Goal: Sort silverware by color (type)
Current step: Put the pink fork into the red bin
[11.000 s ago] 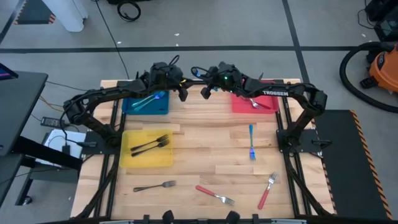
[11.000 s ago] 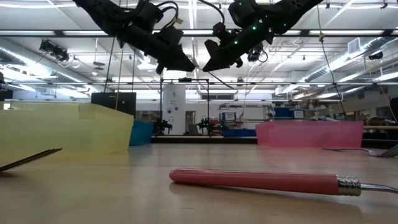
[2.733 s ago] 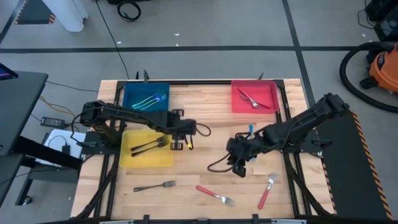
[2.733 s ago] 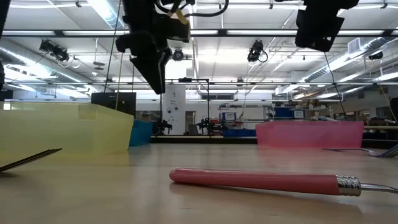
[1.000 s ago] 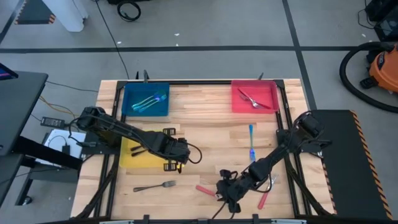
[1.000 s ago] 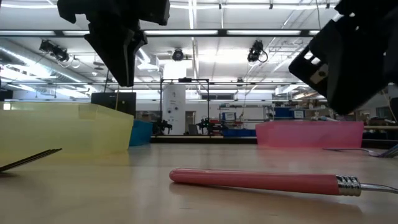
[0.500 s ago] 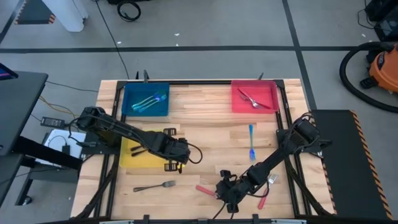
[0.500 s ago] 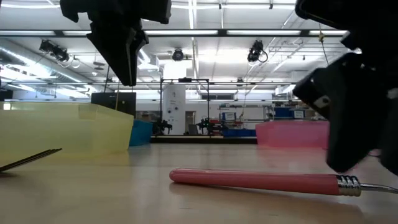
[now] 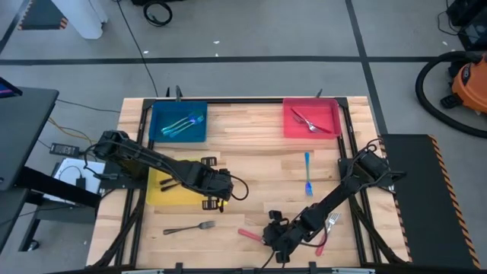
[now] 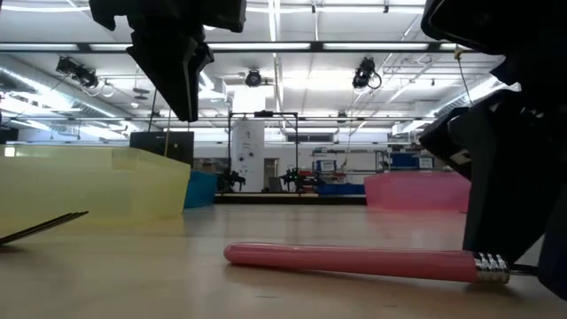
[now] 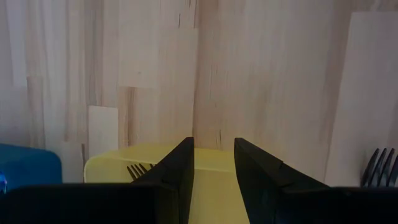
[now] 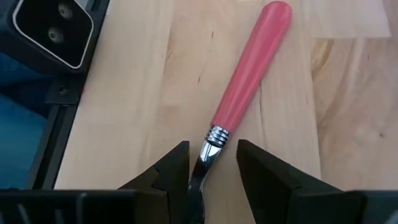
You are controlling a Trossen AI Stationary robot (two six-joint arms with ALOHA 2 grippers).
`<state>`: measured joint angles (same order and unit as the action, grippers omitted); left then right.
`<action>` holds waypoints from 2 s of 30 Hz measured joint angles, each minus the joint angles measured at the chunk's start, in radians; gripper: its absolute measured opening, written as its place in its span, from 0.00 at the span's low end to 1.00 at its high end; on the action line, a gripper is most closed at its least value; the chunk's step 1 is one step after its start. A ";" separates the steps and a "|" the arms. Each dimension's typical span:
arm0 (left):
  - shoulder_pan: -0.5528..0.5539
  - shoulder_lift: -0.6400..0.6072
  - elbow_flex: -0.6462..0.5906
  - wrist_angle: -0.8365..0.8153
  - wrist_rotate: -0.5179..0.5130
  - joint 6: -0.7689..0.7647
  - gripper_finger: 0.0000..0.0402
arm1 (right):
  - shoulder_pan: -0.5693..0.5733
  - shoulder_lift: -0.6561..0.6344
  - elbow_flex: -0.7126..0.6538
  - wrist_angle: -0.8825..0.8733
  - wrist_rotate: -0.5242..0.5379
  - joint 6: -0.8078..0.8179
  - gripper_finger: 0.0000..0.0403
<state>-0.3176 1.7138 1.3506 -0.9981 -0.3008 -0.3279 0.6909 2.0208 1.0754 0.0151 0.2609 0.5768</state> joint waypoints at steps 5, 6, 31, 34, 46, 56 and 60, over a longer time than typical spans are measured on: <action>0.000 0.000 0.000 0.002 0.000 0.001 0.28 | -0.004 -0.012 0.039 -0.136 0.042 0.007 0.36; 0.000 0.000 0.000 0.003 0.000 0.001 0.28 | -0.005 -0.012 0.043 -0.157 0.045 0.012 0.36; 0.000 0.000 0.000 0.006 0.000 0.001 0.28 | -0.064 -0.021 0.052 -0.287 -0.013 0.207 0.04; 0.000 0.000 0.000 0.006 0.000 -0.001 0.28 | -0.068 -0.047 0.049 -0.290 -0.016 0.197 0.04; 0.026 0.000 0.000 0.003 0.000 0.031 0.28 | -0.118 -0.217 0.045 -0.522 0.036 0.176 0.04; 0.134 0.000 0.000 0.007 -0.002 0.142 0.28 | -0.229 -0.387 0.047 -0.771 0.112 0.101 0.00; 0.175 0.000 0.000 0.007 -0.002 0.179 0.28 | -0.270 -0.448 0.049 -0.825 0.116 0.100 0.00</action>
<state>-0.1425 1.7138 1.3509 -0.9909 -0.3024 -0.1492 0.4213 1.5729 1.1240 -0.8100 0.3767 0.6768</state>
